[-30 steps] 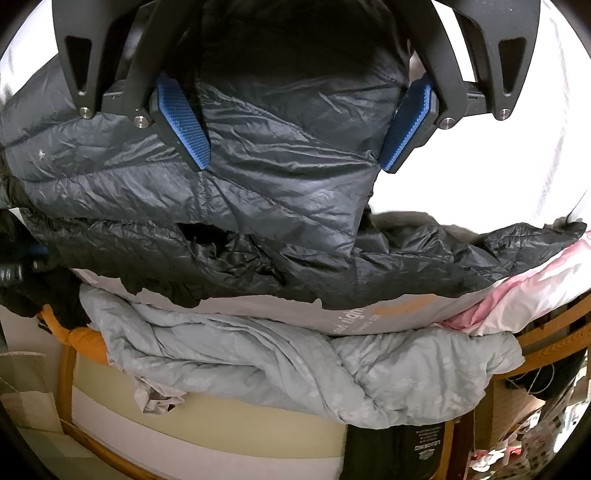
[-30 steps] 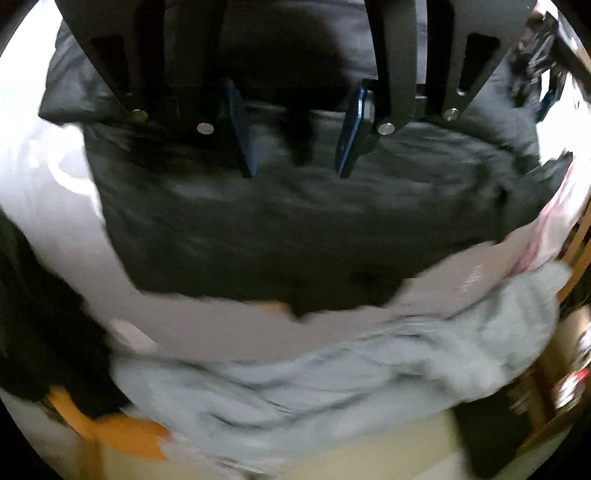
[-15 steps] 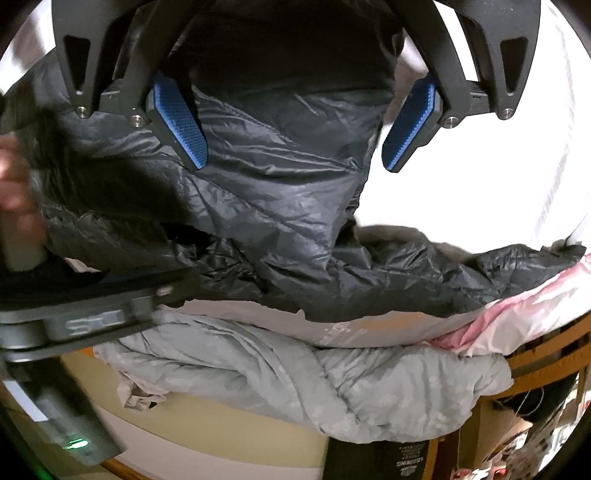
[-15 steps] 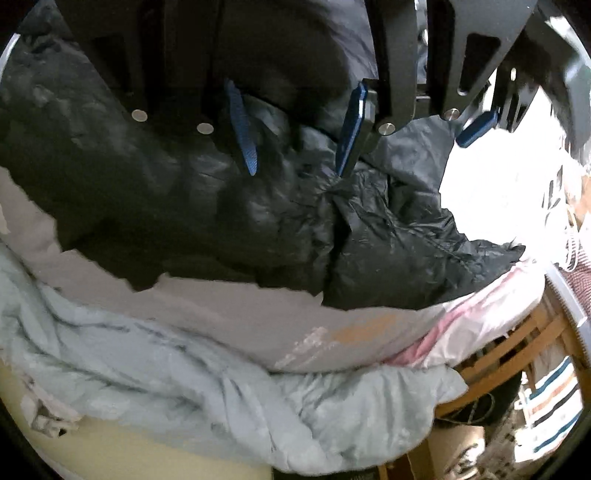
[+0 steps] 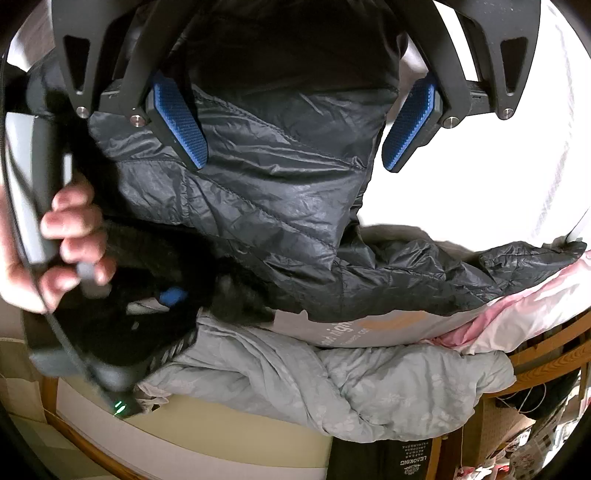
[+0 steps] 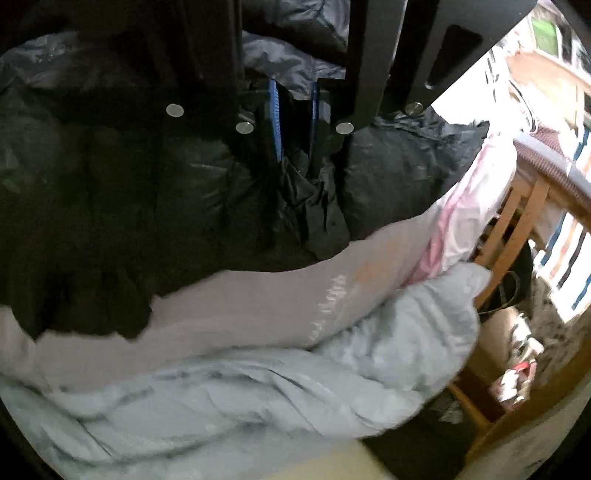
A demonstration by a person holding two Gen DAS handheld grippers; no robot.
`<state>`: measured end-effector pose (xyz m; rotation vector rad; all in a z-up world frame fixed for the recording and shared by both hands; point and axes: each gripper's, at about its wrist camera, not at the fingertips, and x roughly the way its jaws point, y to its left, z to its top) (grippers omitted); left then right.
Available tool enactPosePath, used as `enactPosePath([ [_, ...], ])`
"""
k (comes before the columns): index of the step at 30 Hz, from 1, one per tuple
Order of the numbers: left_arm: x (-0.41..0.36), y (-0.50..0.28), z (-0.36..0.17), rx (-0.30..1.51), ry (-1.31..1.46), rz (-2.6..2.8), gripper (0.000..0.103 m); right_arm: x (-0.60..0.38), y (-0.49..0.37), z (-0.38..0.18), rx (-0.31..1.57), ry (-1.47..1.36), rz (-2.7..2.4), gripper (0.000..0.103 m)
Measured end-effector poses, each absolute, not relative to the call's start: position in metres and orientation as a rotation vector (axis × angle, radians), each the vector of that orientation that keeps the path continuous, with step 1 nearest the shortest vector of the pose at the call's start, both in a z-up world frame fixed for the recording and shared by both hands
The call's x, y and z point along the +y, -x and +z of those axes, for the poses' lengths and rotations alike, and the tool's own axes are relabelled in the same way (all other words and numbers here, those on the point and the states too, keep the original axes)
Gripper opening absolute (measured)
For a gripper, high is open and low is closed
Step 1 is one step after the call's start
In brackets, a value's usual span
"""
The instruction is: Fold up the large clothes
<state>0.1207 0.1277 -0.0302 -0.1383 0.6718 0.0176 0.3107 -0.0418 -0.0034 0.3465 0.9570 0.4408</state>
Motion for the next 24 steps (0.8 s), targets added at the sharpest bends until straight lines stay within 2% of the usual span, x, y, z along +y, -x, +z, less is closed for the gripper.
enactPosePath([
  [2, 0.128, -0.12, -0.03, 0.672, 0.138, 0.017, 0.095, -0.035, -0.317, -0.018, 1.04, -0.284, 0.436, 0.02],
  [4, 0.128, -0.121, -0.03, 0.672, 0.138, 0.015, 0.095, -0.034, -0.317, -0.027, 1.088, -0.248, 0.418, 0.035],
  [5, 0.128, -0.121, -0.03, 0.673, 0.141, 0.007, 0.095, -0.039, -0.311, -0.023, 1.056, -0.246, 0.397, 0.041],
  [7, 0.126, -0.122, -0.029, 0.673, 0.143, -0.011, 0.095, -0.052, -0.296, -0.01, 0.965, -0.232, 0.357, 0.077],
  [8, 0.125, -0.122, -0.028, 0.67, 0.143, -0.018, 0.095, -0.061, -0.285, 0.001, 0.906, -0.215, 0.327, 0.081],
  [13, 0.125, -0.117, -0.019, 0.636, 0.154, -0.077, 0.095, -0.121, -0.229, 0.051, 0.726, -0.093, 0.193, 0.083],
  [17, 0.148, -0.118, 0.009, 0.604, 0.218, -0.118, 0.095, -0.182, -0.166, 0.072, 0.597, 0.114, -0.008, 0.083],
  [20, 0.179, -0.125, 0.041, 0.556, 0.249, -0.127, 0.095, -0.233, -0.121, 0.073, 0.525, 0.249, -0.178, 0.084],
  [24, 0.231, -0.141, 0.064, 0.539, 0.235, -0.037, 0.095, -0.302, -0.081, 0.064, 0.507, 0.26, -0.322, 0.084],
])
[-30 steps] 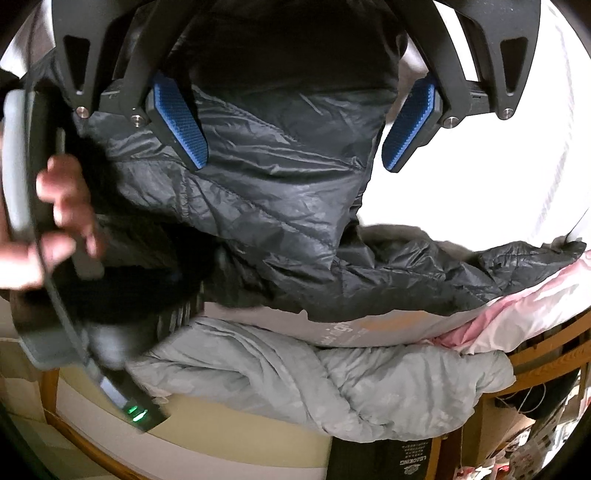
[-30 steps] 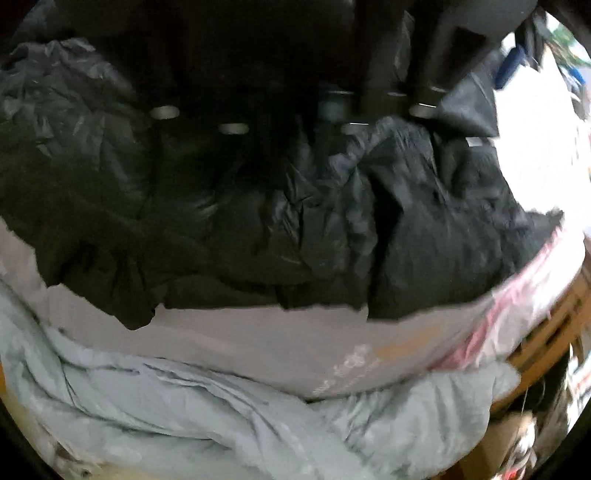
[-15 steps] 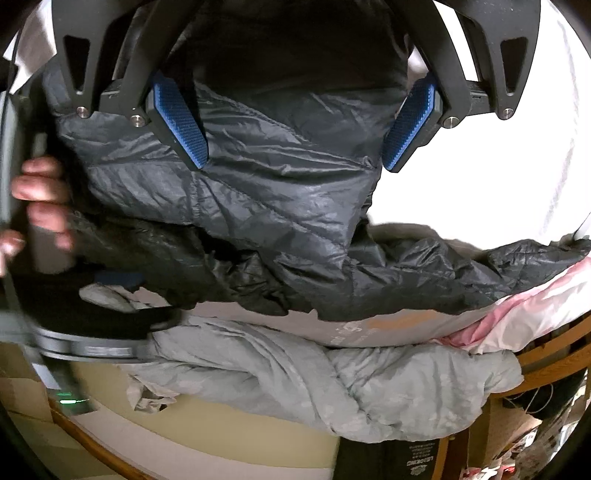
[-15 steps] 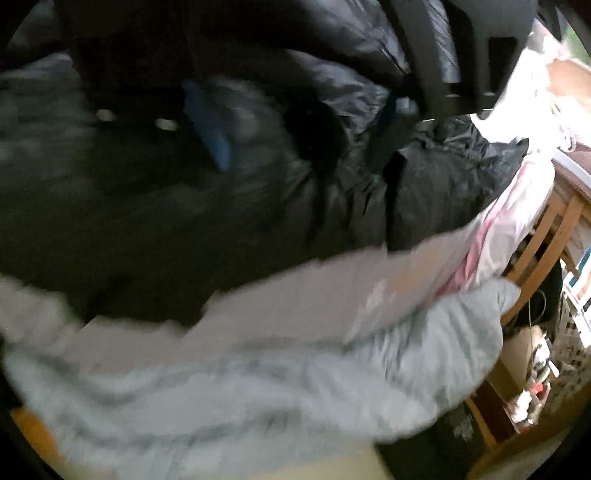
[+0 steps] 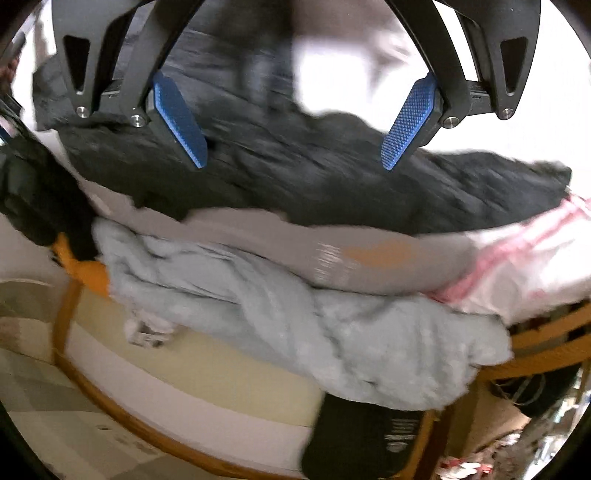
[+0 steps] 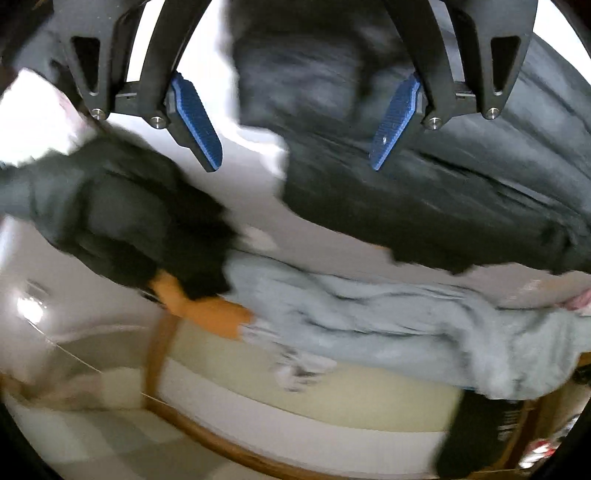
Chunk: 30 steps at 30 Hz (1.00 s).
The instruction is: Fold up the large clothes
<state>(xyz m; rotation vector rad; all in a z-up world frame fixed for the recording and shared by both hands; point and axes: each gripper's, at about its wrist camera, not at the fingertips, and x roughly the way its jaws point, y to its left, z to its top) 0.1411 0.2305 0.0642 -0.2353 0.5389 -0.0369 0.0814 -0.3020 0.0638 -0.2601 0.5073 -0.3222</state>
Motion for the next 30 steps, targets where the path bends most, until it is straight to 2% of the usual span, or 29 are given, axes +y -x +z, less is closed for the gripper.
enactPosePath([
  [3, 0.278, -0.141, 0.058, 0.52, 0.292, 0.064, 0.095, -0.342, -0.063, 0.051, 0.487, 0.21, -0.405, 0.084],
  [6, 0.327, -0.146, 0.038, 0.572, 0.494, 0.118, 0.095, -0.367, -0.058, 0.039, 0.502, 0.145, -0.445, 0.084],
  [12, 0.393, -0.146, -0.005, 0.617, 0.819, 0.222, 0.091, -0.368, -0.066, 0.041, 0.505, 0.101, -0.391, 0.084],
  [13, 0.402, -0.146, -0.008, 0.619, 0.846, 0.227, 0.084, -0.364, -0.065, 0.041, 0.5, 0.123, -0.383, 0.084],
  [14, 0.409, -0.143, -0.01, 0.615, 0.864, 0.235, 0.082, -0.36, -0.063, 0.04, 0.503, 0.136, -0.366, 0.084],
  [19, 0.445, -0.133, -0.02, 0.583, 0.975, 0.297, 0.082, -0.373, -0.058, 0.037, 0.547, -0.001, -0.296, 0.084],
  [22, 0.453, -0.14, -0.03, 0.594, 1.007, 0.299, 0.082, -0.372, -0.057, 0.037, 0.528, 0.029, -0.317, 0.084],
  [24, 0.458, -0.144, -0.037, 0.594, 1.02, 0.284, 0.069, -0.37, -0.058, 0.036, 0.525, 0.048, -0.326, 0.084],
  [25, 0.458, -0.147, -0.039, 0.592, 1.017, 0.276, 0.05, -0.37, -0.06, 0.034, 0.532, 0.047, -0.321, 0.084],
  [26, 0.459, -0.149, -0.039, 0.595, 1.007, 0.274, 0.026, -0.37, -0.061, 0.033, 0.541, 0.045, -0.32, 0.084],
  [28, 0.458, -0.151, -0.036, 0.588, 0.982, 0.27, 0.003, -0.37, -0.062, 0.03, 0.55, 0.04, -0.321, 0.084],
  [30, 0.451, -0.149, -0.024, 0.537, 0.952, 0.24, 0.003, -0.371, -0.063, 0.029, 0.557, 0.036, -0.322, 0.084],
])
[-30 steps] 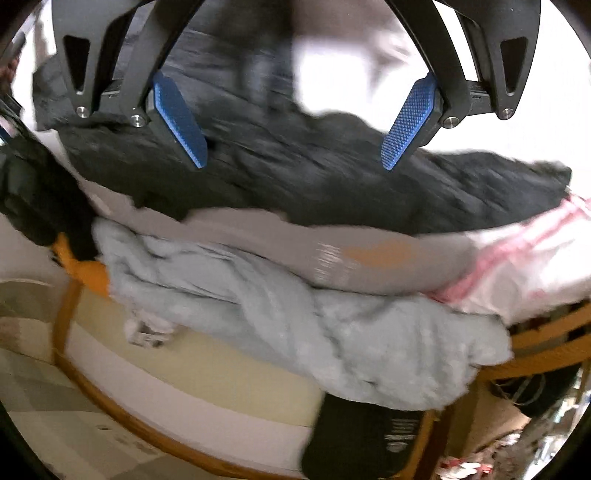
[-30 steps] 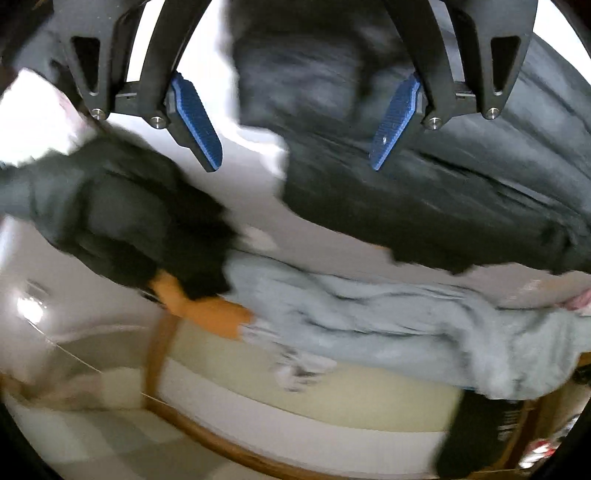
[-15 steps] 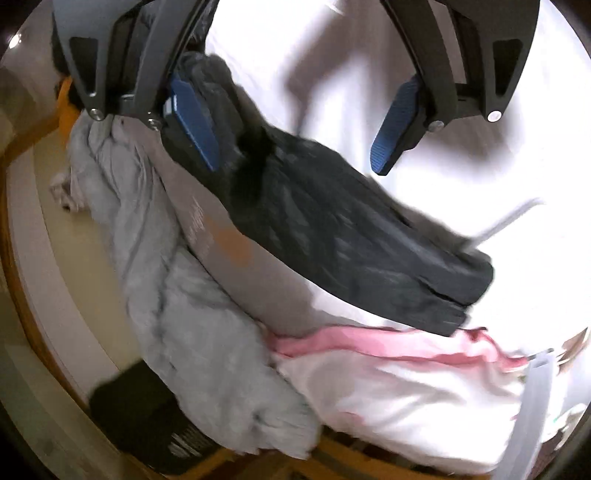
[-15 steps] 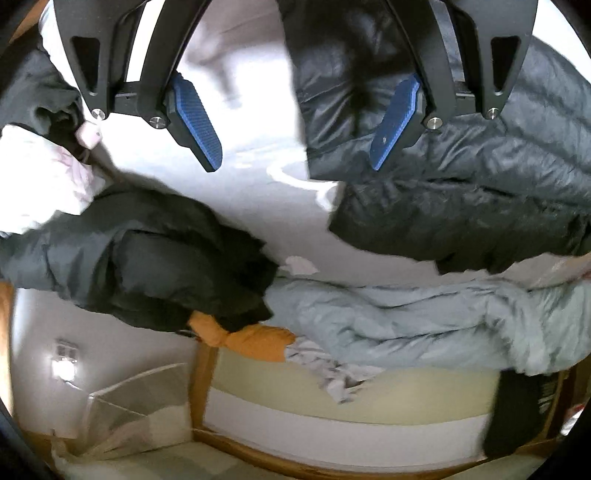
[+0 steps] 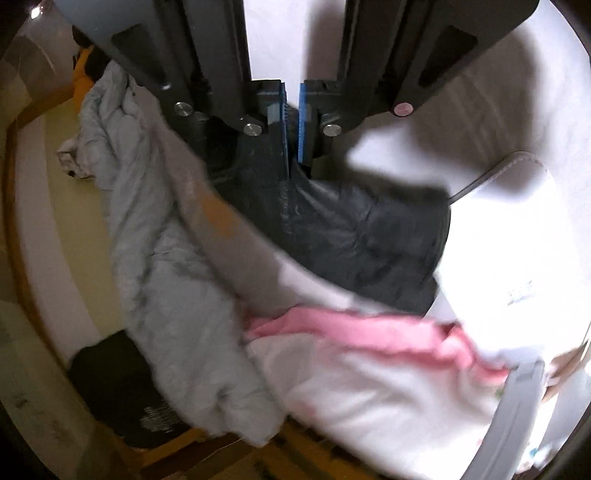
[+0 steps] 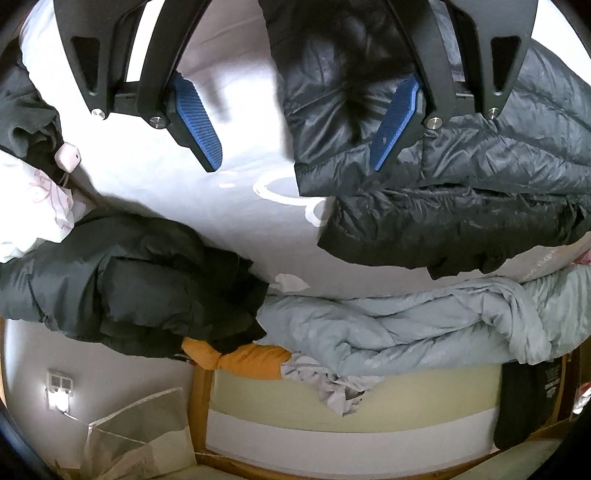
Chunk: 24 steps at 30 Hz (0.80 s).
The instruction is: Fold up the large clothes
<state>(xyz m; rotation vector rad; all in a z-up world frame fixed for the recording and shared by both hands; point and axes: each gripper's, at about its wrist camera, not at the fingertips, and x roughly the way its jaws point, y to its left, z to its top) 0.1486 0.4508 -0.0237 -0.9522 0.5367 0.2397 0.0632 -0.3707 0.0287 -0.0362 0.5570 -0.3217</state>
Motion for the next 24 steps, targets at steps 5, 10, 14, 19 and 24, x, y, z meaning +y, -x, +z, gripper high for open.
enactPosePath([
  [5, 0.394, -0.147, 0.038, 0.39, 0.66, 0.125, 0.002, -0.371, -0.068, 0.021, 0.599, 0.007, -0.32, 0.084],
  [10, 0.294, -0.142, 0.083, 0.322, 0.392, -0.097, 0.002, -0.356, -0.074, 0.016, 0.616, 0.031, -0.295, 0.084],
  [14, 0.212, -0.141, 0.094, 0.355, 0.313, -0.257, 0.002, -0.341, -0.079, 0.012, 0.63, 0.061, -0.263, 0.084],
  [19, 0.119, -0.145, 0.105, 0.395, 0.26, -0.384, 0.002, -0.341, -0.087, 0.001, 0.67, 0.066, -0.264, 0.084],
  [24, 0.036, -0.164, 0.12, 0.41, 0.167, -0.441, 0.002, -0.354, -0.08, 0.008, 0.665, 0.007, -0.258, 0.084],
])
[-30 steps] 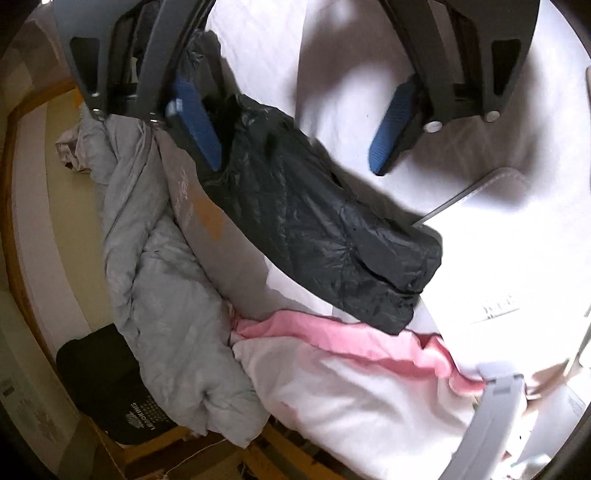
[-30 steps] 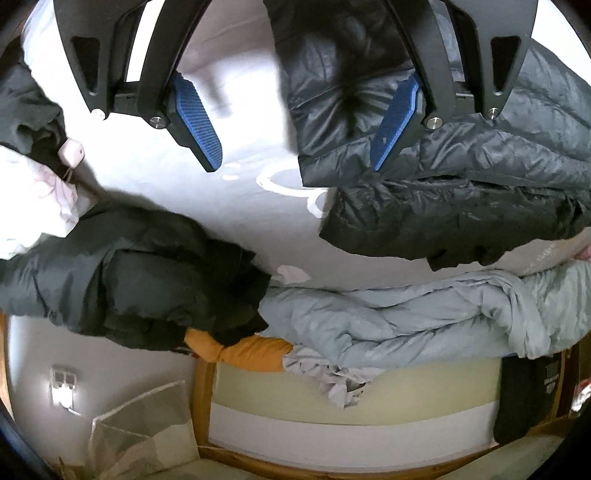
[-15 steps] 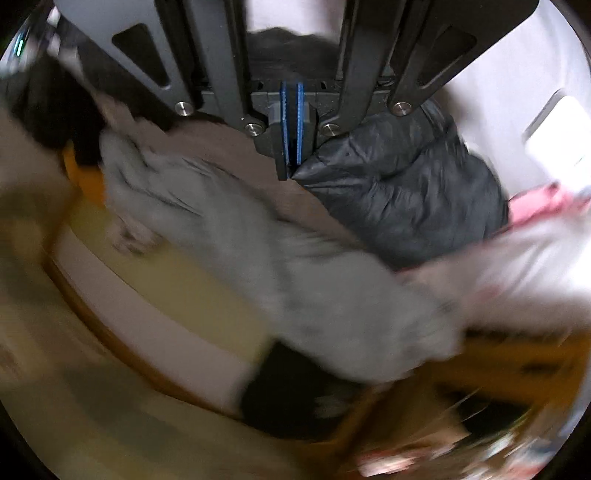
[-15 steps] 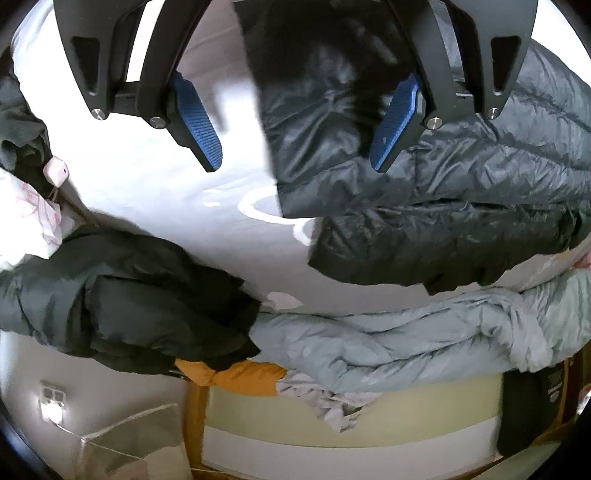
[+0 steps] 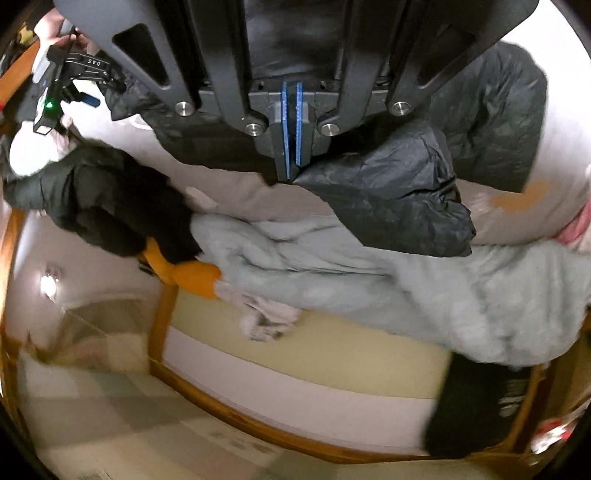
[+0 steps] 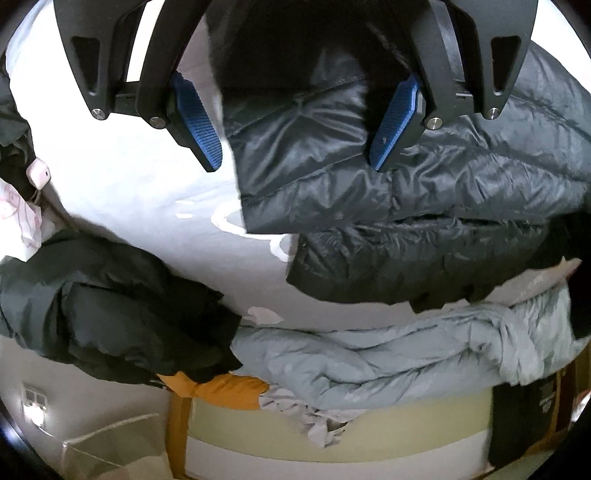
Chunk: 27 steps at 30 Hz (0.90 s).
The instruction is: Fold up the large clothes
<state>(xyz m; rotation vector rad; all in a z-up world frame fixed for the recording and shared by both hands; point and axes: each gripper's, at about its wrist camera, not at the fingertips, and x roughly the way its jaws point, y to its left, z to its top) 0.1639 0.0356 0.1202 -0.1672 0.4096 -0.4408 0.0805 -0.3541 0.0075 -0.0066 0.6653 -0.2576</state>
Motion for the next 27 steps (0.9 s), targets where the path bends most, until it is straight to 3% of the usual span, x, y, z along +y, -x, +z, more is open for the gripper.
enactPosePath([
  [5, -0.045, -0.181, 0.124, 0.438, 0.096, -0.495, 0.002, -0.381, -0.068, 0.029, 0.6, -0.056, -0.295, 0.084],
  [18, -0.208, -0.201, 0.078, 0.578, -0.019, -0.614, 0.006, -0.428, -0.078, 0.025, 0.666, -0.173, -0.311, 0.084],
  [20, -0.211, -0.202, 0.071, 0.6, -0.025, -0.6, 0.035, -0.43, -0.076, 0.026, 0.665, -0.186, -0.31, 0.084],
  [23, -0.205, -0.192, 0.071, 0.567, -0.041, -0.601, 0.056, -0.433, -0.075, 0.028, 0.657, -0.198, -0.306, 0.084],
  [27, -0.191, -0.176, 0.077, 0.524, -0.098, -0.576, 0.065, -0.43, -0.073, 0.03, 0.646, -0.189, -0.302, 0.084],
])
